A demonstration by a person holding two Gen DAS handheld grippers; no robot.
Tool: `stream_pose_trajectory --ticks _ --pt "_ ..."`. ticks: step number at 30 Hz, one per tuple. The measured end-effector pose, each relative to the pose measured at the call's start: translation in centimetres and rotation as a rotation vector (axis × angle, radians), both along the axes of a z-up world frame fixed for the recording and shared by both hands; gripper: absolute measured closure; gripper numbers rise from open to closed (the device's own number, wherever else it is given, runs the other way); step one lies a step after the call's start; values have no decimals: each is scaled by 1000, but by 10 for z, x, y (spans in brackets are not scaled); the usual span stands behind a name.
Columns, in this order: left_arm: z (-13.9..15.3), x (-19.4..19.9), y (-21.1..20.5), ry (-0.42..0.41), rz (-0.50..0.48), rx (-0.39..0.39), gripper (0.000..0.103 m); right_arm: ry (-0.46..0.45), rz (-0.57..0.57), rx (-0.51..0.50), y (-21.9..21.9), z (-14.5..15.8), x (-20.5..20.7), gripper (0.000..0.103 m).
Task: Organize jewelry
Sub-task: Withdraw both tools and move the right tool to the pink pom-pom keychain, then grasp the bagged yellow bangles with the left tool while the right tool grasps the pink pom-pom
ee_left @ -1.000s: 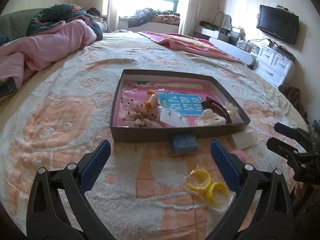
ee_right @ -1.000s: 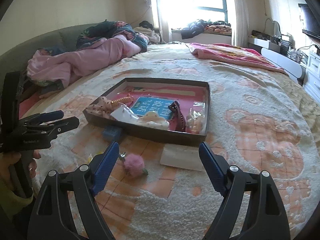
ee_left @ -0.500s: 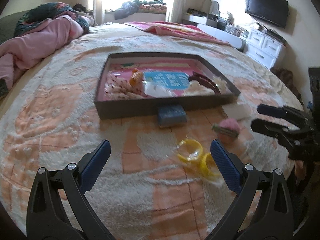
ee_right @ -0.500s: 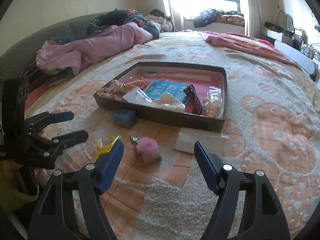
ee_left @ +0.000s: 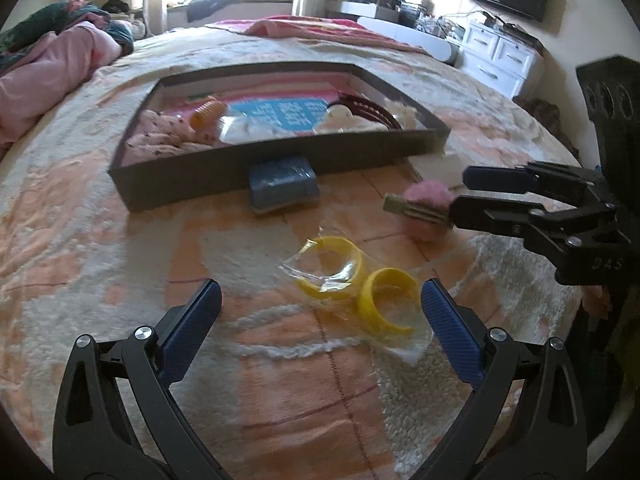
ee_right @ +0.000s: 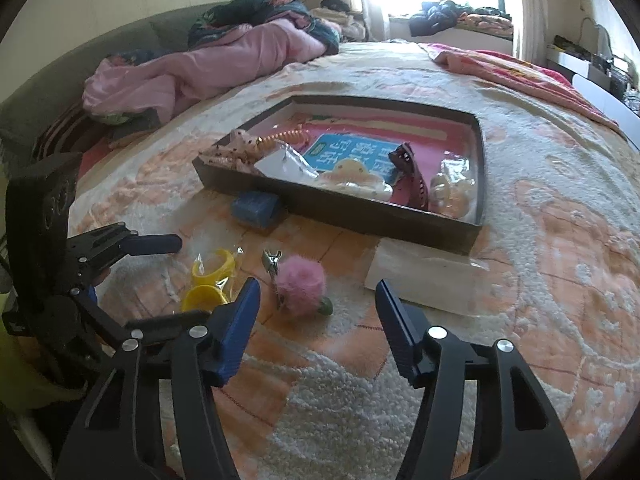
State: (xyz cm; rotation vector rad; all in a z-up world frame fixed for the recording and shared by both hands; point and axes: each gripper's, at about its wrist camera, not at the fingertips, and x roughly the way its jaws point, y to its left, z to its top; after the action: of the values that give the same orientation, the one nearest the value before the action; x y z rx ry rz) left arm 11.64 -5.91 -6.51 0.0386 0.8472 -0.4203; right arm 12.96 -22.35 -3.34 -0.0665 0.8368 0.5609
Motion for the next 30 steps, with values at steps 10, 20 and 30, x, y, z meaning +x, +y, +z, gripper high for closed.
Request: stream_pose_trajectory --ticks 10,20,30 --pt "-7 9 -2 15 -24 -46 12 83 57 40 9 -19 16 69" --pt "-4 8 -2 5 -13 -61 21 41 24 55 0 -11 8 72" --pt "4 -1 -7 41 0 -64 33 11 -36 75 -18 -1 5 72"
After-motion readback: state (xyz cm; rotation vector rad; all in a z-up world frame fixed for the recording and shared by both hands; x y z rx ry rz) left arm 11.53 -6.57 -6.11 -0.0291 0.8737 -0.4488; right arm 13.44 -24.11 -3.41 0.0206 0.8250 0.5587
